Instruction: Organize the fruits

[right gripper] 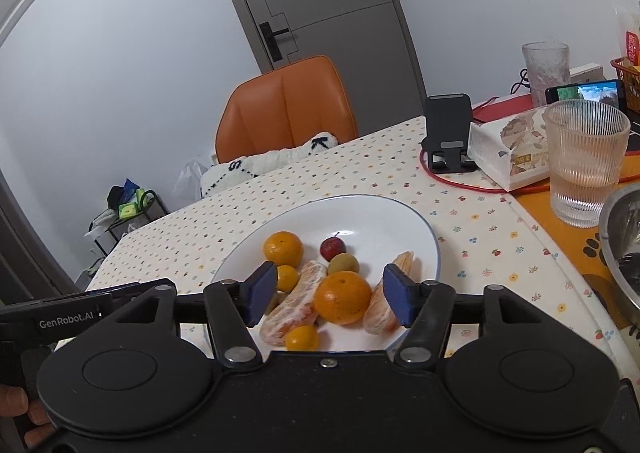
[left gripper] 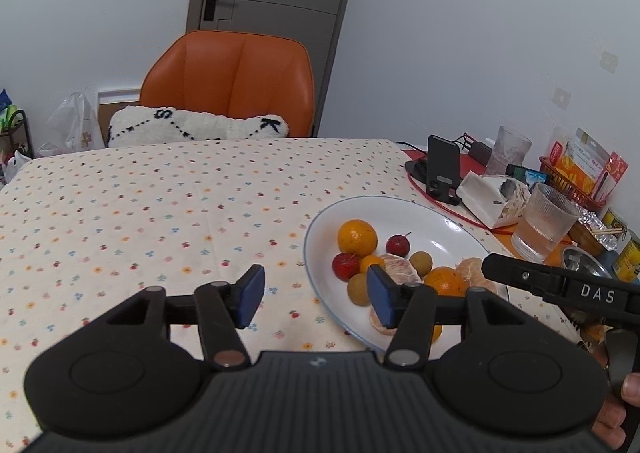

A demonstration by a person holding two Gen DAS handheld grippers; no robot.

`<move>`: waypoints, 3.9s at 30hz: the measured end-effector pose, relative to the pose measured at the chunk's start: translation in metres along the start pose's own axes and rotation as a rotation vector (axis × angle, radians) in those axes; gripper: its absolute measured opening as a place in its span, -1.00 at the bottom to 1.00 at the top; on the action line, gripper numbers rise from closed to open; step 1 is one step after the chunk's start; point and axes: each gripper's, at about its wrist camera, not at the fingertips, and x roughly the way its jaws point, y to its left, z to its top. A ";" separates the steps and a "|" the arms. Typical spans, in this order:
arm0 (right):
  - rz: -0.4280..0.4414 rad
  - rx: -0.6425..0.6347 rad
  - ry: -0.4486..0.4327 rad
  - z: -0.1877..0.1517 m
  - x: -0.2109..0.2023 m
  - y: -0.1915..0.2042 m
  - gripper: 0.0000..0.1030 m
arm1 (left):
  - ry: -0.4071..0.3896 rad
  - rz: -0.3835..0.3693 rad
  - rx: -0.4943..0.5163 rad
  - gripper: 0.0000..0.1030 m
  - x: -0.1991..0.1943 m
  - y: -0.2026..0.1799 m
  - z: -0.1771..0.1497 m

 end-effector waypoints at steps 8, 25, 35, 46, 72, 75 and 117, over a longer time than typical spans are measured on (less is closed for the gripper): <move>0.012 -0.017 -0.014 0.003 -0.015 0.011 0.53 | -0.015 0.038 -0.012 0.48 -0.021 0.008 0.001; 0.070 -0.057 0.005 0.000 -0.041 0.038 1.00 | -0.003 0.159 -0.021 0.78 -0.065 0.021 -0.002; 0.099 -0.087 0.025 -0.006 -0.055 0.050 1.00 | -0.015 0.171 -0.023 0.92 -0.091 0.026 -0.008; 0.105 -0.126 0.036 -0.017 -0.073 0.063 1.00 | -0.027 0.174 0.000 1.00 -0.119 0.029 -0.024; 0.083 -0.189 0.000 -0.041 -0.129 0.082 1.00 | -0.073 0.168 0.004 1.00 -0.177 0.033 -0.052; 0.086 -0.199 -0.007 -0.043 -0.134 0.085 1.00 | -0.081 0.172 0.005 1.00 -0.182 0.033 -0.054; 0.108 -0.203 -0.027 -0.048 -0.147 0.081 1.00 | -0.094 0.202 0.005 1.00 -0.195 0.026 -0.062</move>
